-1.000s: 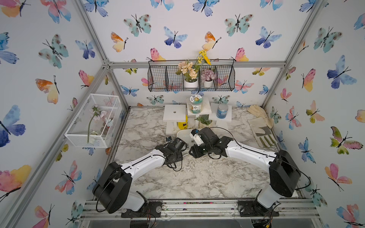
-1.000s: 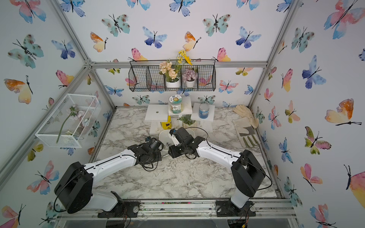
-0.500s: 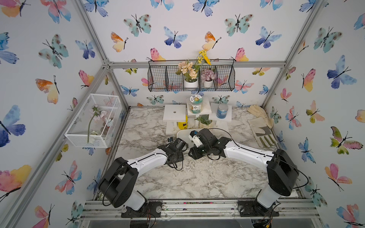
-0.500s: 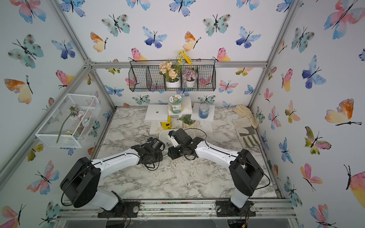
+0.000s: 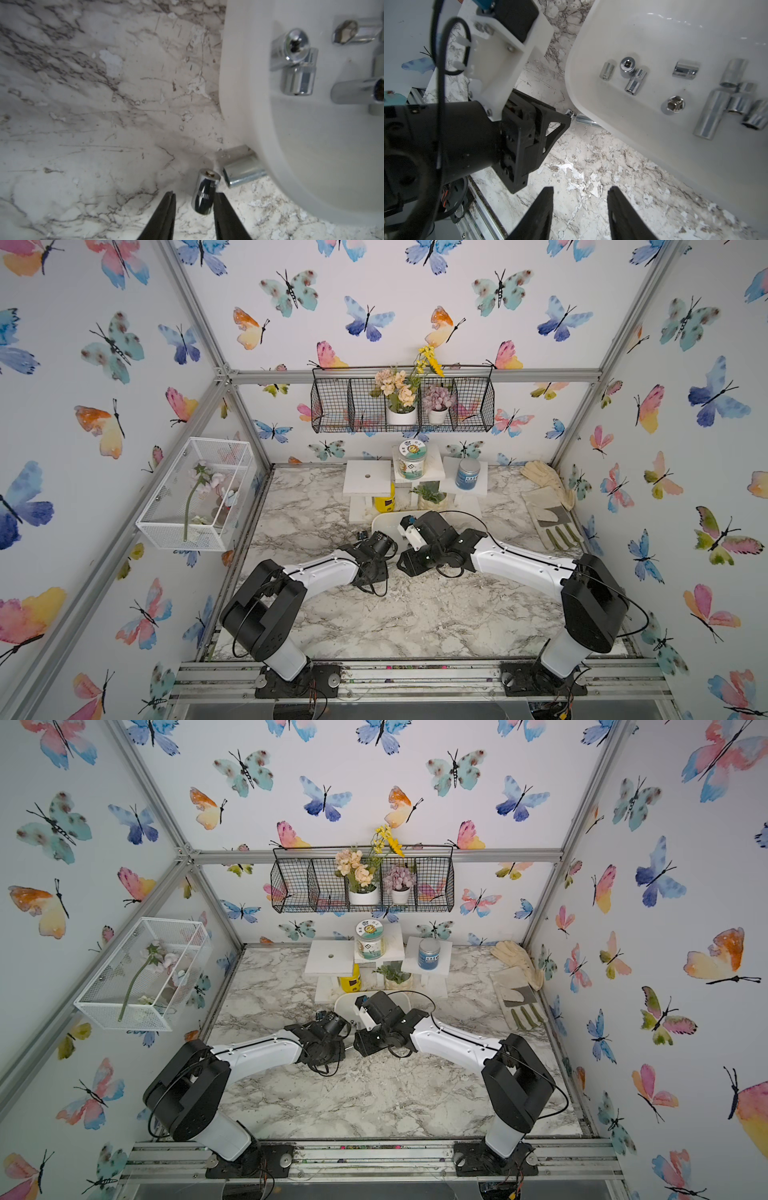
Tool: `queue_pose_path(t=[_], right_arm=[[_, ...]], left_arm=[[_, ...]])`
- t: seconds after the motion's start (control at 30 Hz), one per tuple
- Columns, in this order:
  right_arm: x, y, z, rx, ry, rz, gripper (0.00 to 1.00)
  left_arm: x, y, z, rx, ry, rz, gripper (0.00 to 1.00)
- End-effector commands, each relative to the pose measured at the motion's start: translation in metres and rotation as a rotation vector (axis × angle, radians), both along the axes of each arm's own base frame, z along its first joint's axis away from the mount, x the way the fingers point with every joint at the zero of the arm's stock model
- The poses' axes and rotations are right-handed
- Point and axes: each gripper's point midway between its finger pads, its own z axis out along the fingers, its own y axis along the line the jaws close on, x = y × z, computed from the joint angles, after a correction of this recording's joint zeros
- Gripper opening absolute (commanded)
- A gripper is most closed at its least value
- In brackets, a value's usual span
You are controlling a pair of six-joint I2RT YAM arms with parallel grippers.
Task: Put the socket on the desktop into the storage box
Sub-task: Pick up the socket head from the center of the board, then place the socket head in the storage box.
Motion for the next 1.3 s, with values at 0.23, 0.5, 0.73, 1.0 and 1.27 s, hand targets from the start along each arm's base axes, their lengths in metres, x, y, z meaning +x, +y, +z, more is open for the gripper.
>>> queue_pose_path(t=[0.23, 0.5, 0.73, 1.0, 1.27], right_arm=[[-0.002, -0.007, 0.003, -0.017, -0.012, -0.017, 0.47], [-0.003, -0.011, 0.003, -0.019, -0.017, -0.033, 0.47], [-0.004, -0.011, 0.004, -0.010, -0.012, -0.037, 0.47], [-0.004, -0.006, 0.013, 0.037, -0.011, -0.043, 0.47], [-0.001, -0.006, 0.025, 0.068, -0.034, -0.063, 0.47]], left_arm=[[0.002, -0.001, -0.008, 0.012, 0.020, -0.019, 0.35], [0.002, 0.002, -0.012, 0.021, 0.024, -0.024, 0.25], [-0.001, 0.006, -0.005, 0.020, 0.014, -0.019, 0.16], [0.000, 0.009, 0.021, -0.001, -0.036, 0.000, 0.14], [0.011, 0.002, 0.052, -0.035, -0.093, 0.001, 0.14]])
